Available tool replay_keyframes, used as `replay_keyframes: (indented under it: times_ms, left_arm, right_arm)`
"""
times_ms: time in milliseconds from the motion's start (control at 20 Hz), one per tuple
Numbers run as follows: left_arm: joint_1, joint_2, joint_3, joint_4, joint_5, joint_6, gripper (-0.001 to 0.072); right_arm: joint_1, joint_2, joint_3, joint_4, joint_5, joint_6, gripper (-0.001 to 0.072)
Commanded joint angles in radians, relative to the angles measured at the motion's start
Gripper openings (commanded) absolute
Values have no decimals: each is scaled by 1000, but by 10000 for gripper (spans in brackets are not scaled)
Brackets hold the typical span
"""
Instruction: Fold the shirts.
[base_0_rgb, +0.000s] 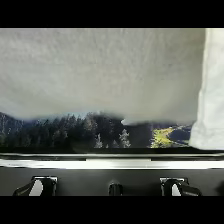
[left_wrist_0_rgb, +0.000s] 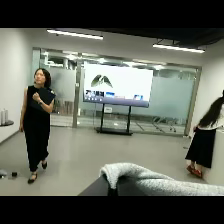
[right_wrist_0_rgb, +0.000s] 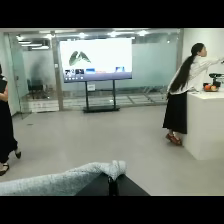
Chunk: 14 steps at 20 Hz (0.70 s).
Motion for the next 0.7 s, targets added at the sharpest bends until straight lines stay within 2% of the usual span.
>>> replay_keyframes:
  times_ms: [0,150,250,300,400,450,650]
  left_arm:
    - [0,-101,1,3,-152,-11,34]
    - [-25,-294,-87,29,-298,-10,33]
    - [-86,-442,-207,107,-333,-6,33]
    - [-121,-525,-274,146,-328,2,34]
    - [-174,-696,-341,173,-300,29,34]
    - [-191,-778,-339,172,-274,34,34]
    - [-232,-1021,-240,138,-136,16,34]
  right_arm:
    - [0,-80,4,-38,143,32,45]
    - [0,-320,4,22,417,7,45]
    - [0,-527,2,76,578,-19,45]
    - [10,-640,-7,101,612,-14,45]
    - [65,-846,-19,97,599,-8,44]
    - [97,-941,-19,100,546,1,44]
    - [144,-1149,-18,156,222,168,45]
